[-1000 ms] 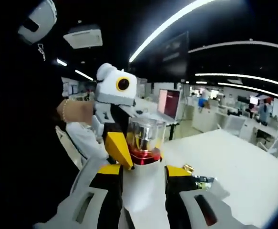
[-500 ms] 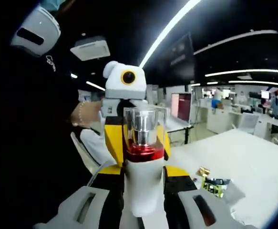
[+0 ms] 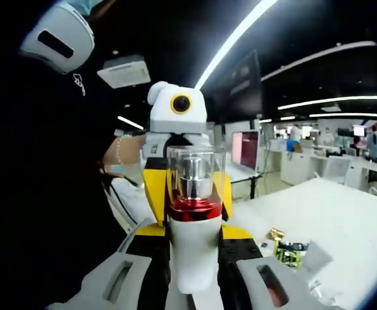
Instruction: Arrange the skincare products in the storage area until every visible bottle or jar stands upright without overlapping.
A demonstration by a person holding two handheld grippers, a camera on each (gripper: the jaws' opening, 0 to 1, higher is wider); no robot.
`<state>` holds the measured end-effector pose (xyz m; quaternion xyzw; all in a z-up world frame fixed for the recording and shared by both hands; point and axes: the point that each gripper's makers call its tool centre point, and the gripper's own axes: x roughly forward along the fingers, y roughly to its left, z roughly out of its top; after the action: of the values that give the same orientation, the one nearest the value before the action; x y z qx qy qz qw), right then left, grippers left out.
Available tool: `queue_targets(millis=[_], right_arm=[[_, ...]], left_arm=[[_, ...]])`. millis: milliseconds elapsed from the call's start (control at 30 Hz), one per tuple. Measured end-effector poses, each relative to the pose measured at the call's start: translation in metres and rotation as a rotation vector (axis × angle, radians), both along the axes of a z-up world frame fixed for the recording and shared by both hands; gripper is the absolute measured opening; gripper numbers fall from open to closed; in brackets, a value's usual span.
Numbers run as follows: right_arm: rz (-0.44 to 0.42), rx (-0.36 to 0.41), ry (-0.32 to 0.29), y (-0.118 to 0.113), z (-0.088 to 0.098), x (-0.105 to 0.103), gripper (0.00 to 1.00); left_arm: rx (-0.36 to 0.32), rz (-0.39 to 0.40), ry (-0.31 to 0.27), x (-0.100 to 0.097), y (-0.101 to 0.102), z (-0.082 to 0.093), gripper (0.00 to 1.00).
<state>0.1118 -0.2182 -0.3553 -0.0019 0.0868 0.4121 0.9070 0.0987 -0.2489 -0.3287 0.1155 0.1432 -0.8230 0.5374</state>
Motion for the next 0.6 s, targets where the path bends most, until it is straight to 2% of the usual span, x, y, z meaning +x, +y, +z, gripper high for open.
queue_targets(millis=[367, 467, 600], right_arm=[[-0.029, 0.020, -0.006, -0.003, 0.001, 0.005, 0.18], [-0.047, 0.024, 0.007, -0.005, -0.002, 0.007, 0.18], [-0.062, 0.012, 0.012, -0.007, -0.008, 0.008, 0.18]], left_arm=[[-0.039, 0.031, 0.021, 0.001, -0.004, 0.001, 0.24], [-0.057, 0.074, 0.012, 0.007, -0.005, -0.001, 0.28], [-0.035, 0.153, 0.013, 0.019, -0.004, -0.012, 0.42]])
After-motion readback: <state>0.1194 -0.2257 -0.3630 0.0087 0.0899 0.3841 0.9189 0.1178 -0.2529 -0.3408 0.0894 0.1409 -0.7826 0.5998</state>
